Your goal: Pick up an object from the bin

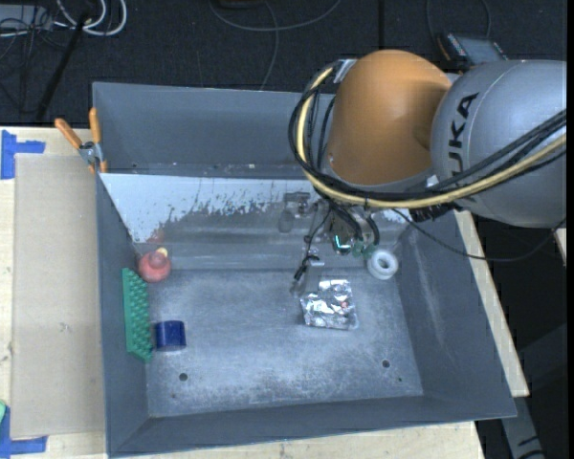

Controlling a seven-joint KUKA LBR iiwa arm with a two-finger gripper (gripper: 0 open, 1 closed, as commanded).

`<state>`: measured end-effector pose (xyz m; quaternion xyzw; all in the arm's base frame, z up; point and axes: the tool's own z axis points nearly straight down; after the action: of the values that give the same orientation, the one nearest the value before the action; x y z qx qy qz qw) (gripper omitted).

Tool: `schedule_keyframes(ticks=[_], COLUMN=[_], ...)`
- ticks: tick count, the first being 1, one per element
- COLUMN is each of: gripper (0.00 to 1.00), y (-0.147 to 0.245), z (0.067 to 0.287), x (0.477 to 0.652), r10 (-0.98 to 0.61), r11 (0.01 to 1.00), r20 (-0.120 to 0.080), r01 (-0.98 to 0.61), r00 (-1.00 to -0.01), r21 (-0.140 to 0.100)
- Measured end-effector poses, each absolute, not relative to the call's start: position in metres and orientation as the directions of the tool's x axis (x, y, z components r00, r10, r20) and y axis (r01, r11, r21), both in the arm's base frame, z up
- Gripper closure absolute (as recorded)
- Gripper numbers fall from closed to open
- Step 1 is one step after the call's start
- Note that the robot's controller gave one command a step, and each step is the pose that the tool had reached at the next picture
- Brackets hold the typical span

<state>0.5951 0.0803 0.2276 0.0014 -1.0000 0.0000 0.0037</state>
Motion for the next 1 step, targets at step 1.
schedule_keyframes(ticks=[1], gripper=[0.00], y=[0.0488], z=[0.2598], x=[0.5728], r10=[-0.144], r11=[0.990], r20=[-0.001], r01=[-0.144], r00=[-0.990], r21=[-0.001])
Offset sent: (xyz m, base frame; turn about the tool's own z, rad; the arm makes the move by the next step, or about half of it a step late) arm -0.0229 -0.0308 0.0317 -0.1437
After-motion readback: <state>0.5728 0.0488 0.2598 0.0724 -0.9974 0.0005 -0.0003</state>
